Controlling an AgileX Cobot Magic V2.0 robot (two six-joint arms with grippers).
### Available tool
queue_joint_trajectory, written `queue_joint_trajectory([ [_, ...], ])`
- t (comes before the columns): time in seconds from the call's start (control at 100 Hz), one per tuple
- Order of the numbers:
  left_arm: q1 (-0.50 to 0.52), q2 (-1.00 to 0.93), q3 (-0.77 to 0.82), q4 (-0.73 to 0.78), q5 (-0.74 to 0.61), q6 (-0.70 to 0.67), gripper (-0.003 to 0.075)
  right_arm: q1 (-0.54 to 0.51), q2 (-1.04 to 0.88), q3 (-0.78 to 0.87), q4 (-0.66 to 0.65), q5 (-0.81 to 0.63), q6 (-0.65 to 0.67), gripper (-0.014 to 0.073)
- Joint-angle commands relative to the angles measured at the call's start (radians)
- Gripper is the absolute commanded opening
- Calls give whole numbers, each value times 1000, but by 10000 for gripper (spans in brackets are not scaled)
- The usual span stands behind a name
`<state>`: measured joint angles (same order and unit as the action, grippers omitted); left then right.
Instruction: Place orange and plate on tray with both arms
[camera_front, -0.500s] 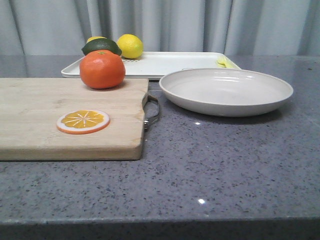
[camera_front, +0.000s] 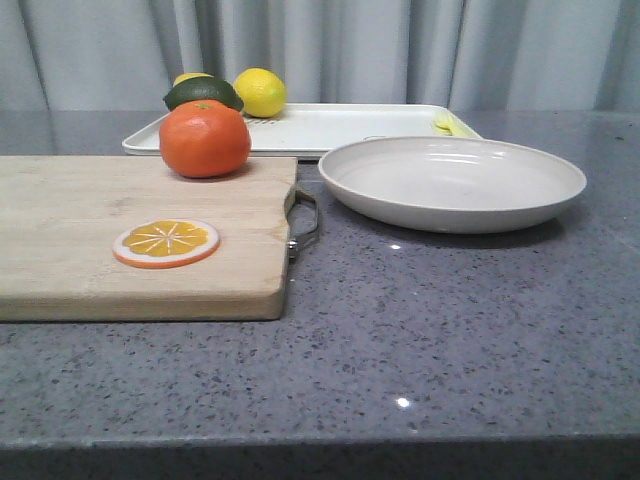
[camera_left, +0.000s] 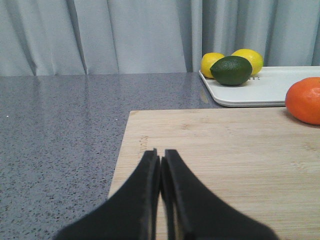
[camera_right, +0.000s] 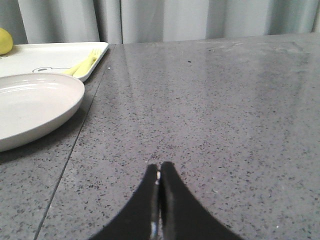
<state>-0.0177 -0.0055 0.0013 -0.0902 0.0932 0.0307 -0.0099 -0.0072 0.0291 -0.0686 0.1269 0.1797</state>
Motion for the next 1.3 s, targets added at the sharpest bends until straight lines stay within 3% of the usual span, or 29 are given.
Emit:
queue_joint_trajectory([
  [0.0,1,-32,9,1,-69,-6,-20,-9,-16,-23,-15,-72,-1,-67],
  [0.73,1,-32,-28,-12,-71,-6,-20,-9,-16,-42,-13,-90,-1,-67],
  [1.19,1,118,-250,-93,22,-6,-20,-9,19,-159,-13,-11,-1,-67],
  [1.29,-1,204,-362,-97,116,-6,-20,-9,60,-237,-13,57,-1,-67],
])
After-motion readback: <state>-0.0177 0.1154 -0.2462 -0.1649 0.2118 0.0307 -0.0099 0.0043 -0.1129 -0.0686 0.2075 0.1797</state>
